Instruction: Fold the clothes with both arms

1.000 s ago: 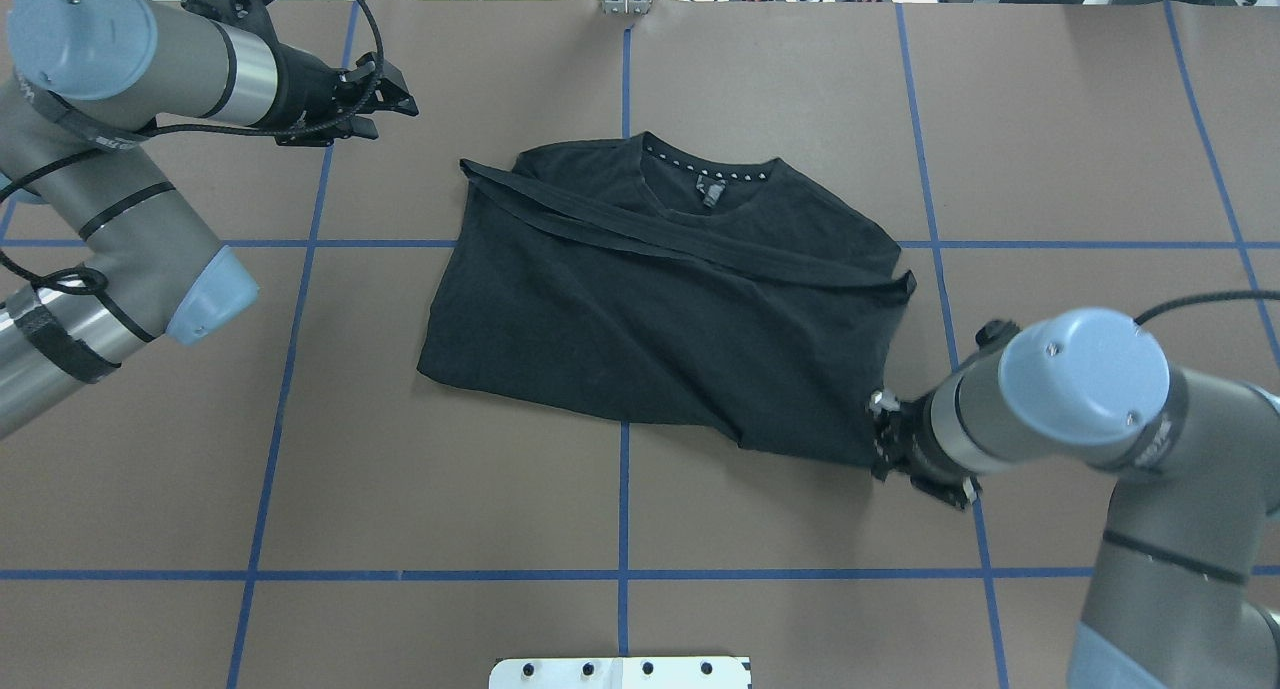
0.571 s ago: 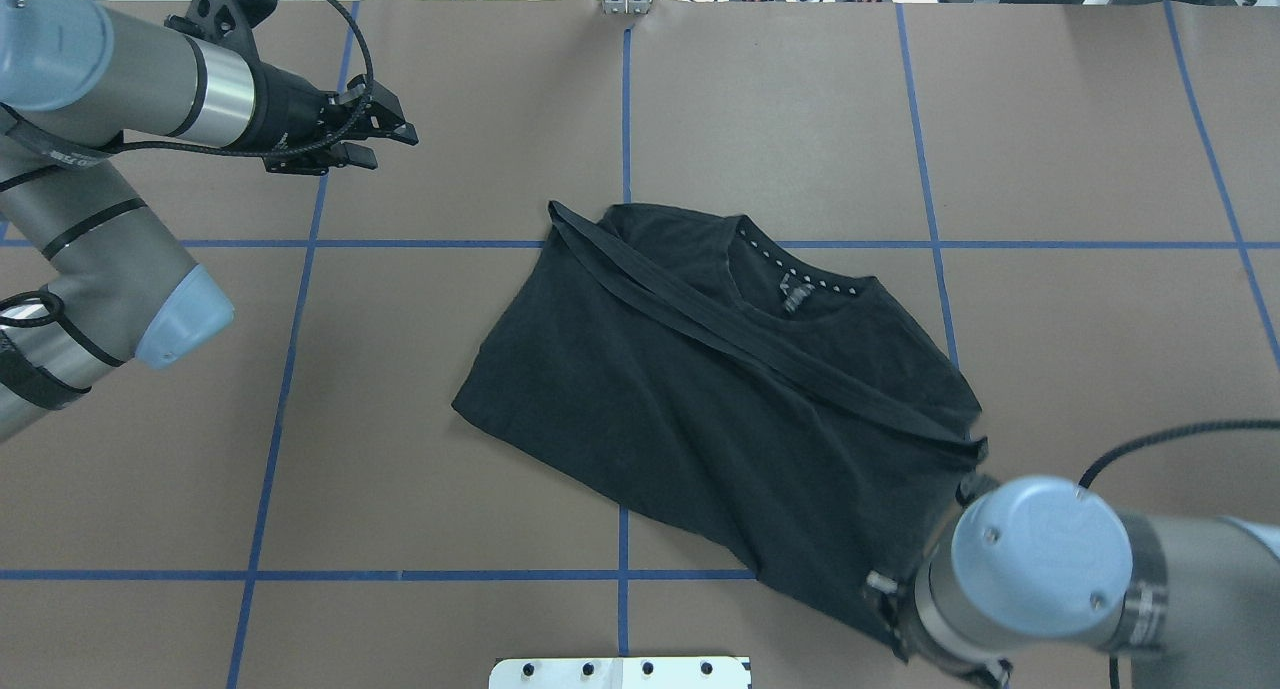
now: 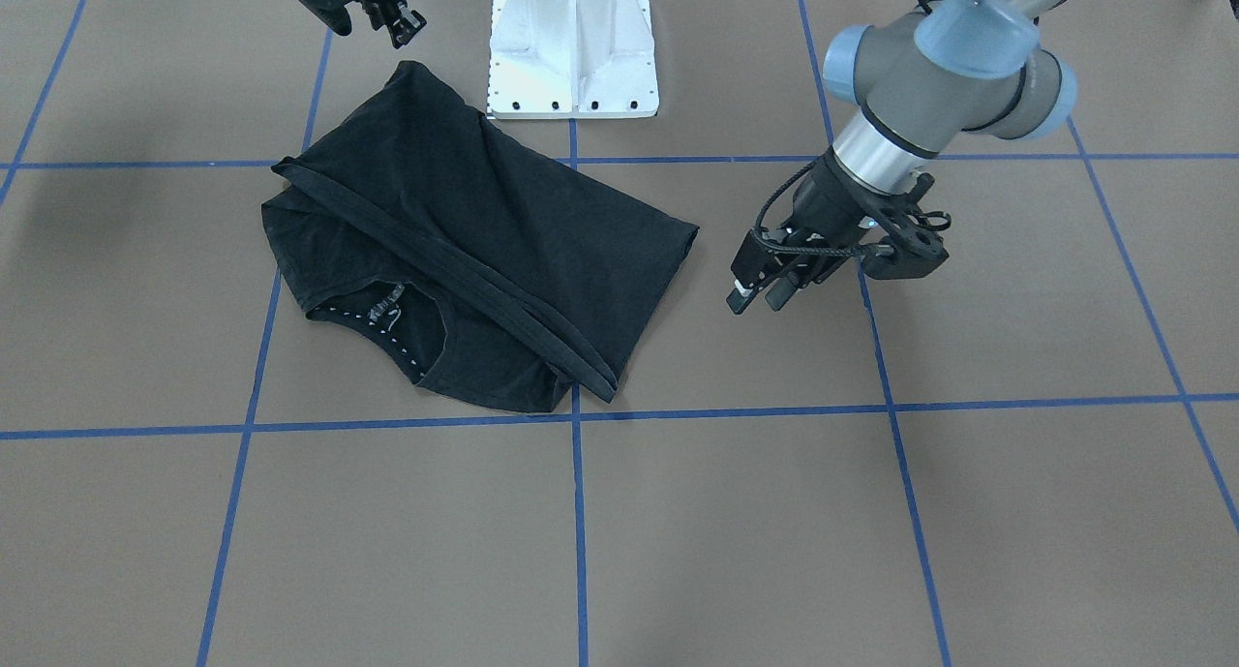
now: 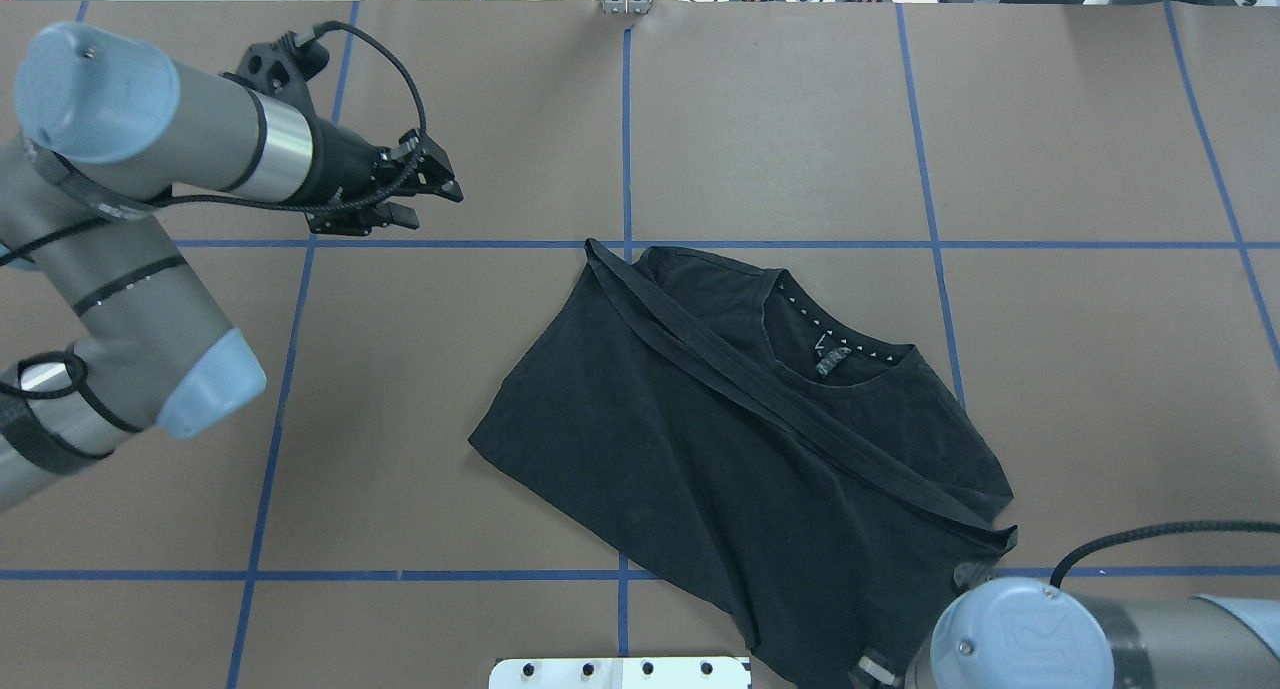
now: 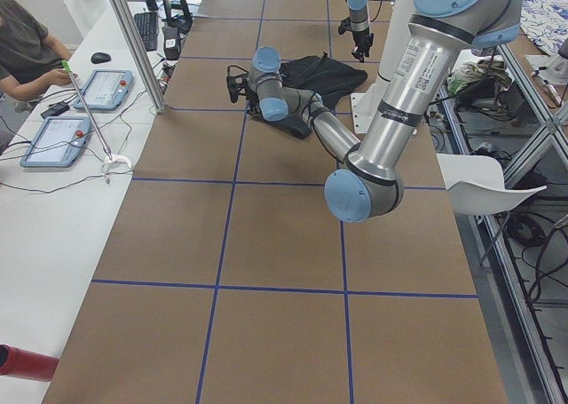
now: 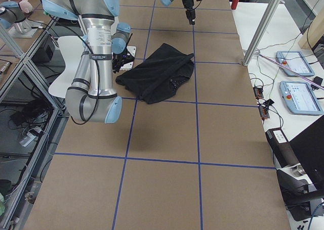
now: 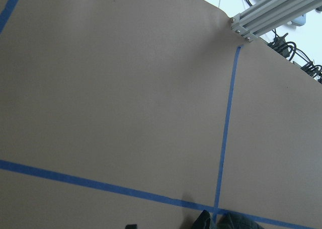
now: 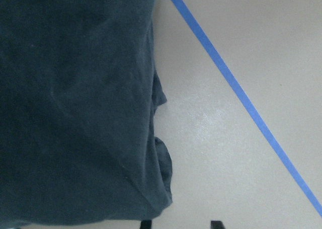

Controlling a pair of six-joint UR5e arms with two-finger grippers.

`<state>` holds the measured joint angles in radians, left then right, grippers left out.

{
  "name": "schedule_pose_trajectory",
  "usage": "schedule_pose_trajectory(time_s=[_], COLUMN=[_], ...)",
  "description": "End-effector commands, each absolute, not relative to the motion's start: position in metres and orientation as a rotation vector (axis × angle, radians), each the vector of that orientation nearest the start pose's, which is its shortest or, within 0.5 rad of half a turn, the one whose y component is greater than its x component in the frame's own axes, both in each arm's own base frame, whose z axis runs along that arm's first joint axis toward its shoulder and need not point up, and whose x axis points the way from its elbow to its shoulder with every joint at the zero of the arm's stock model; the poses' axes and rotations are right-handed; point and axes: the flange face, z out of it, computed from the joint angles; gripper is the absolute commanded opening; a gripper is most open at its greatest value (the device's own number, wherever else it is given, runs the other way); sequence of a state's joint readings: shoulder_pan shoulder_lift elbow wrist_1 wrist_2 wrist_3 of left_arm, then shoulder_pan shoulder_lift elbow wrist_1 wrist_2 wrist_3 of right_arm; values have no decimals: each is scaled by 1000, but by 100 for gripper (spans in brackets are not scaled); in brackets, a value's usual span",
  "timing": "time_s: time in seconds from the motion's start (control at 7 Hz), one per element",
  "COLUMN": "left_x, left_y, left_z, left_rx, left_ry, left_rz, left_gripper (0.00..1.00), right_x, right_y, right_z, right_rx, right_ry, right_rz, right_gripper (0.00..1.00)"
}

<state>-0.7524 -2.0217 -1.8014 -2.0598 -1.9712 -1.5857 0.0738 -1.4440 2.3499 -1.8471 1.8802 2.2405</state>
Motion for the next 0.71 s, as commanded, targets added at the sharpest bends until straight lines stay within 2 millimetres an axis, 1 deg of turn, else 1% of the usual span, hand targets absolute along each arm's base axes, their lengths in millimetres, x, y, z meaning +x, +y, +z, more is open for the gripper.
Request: schedule_pose_trajectory(time_s=[0.0, 0.14, 0.29, 0.43, 0.57], left_x=[448, 476, 491, 498, 501], left_y=[-410, -381, -363, -348, -338], left_z=[226, 246, 261, 284, 299], left_rx=[67, 69, 74, 58, 46], left_ry=[1137, 1069, 1008, 952, 927], left_rz=[-497, -502, -492, -475, -462], left_gripper=[62, 62, 61, 61, 61], right_x=[-396, -381, -371, -366, -367], right_y=[-214, -246, -272, -293, -323], right_z=[257, 240, 220, 210, 205], right_rx=[-477, -484, -462, -419, -382], right_ry=[-641, -694, -757, -796, -811], right_rz=[761, 815, 846, 826, 838], right_gripper=[100, 100, 100, 100, 100])
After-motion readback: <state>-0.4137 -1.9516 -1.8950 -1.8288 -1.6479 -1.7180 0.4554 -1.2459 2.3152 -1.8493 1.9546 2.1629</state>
